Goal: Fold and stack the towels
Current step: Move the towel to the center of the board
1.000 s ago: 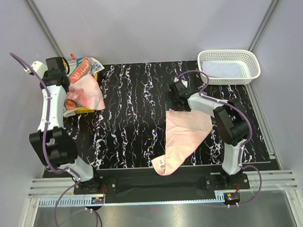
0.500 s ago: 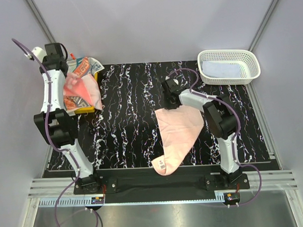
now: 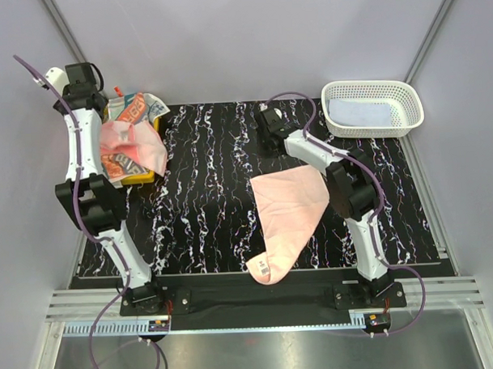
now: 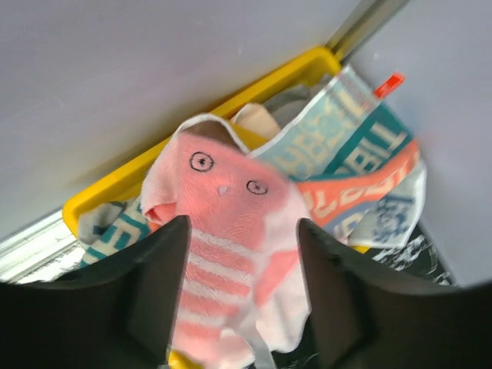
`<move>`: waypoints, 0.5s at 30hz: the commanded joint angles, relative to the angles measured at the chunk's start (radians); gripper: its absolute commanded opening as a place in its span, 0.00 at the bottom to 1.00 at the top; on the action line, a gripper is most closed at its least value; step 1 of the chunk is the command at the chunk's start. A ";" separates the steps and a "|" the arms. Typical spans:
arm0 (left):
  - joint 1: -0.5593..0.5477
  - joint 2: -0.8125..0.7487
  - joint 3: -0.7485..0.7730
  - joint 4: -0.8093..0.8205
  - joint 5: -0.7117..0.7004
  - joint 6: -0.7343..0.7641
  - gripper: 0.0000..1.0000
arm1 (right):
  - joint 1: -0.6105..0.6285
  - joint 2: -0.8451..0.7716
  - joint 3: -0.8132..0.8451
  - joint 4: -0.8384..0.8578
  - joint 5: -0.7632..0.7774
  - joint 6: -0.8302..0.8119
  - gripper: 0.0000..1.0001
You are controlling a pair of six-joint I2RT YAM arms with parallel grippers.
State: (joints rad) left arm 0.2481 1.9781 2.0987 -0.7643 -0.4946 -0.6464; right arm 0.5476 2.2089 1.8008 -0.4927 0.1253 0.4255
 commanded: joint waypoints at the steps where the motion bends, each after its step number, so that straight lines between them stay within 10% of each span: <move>1: 0.002 -0.044 -0.041 0.063 0.095 0.054 0.70 | -0.006 -0.031 0.016 -0.041 0.043 -0.024 0.35; 8: -0.178 -0.211 -0.107 0.077 0.123 0.099 0.79 | -0.127 -0.248 -0.153 -0.023 0.082 -0.034 0.40; 15: -0.527 -0.378 -0.555 0.279 0.151 -0.068 0.72 | -0.268 -0.419 -0.403 0.005 0.135 -0.059 0.42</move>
State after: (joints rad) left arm -0.1852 1.6318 1.6833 -0.5941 -0.3805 -0.6266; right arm 0.3115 1.8767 1.4628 -0.5121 0.2077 0.3920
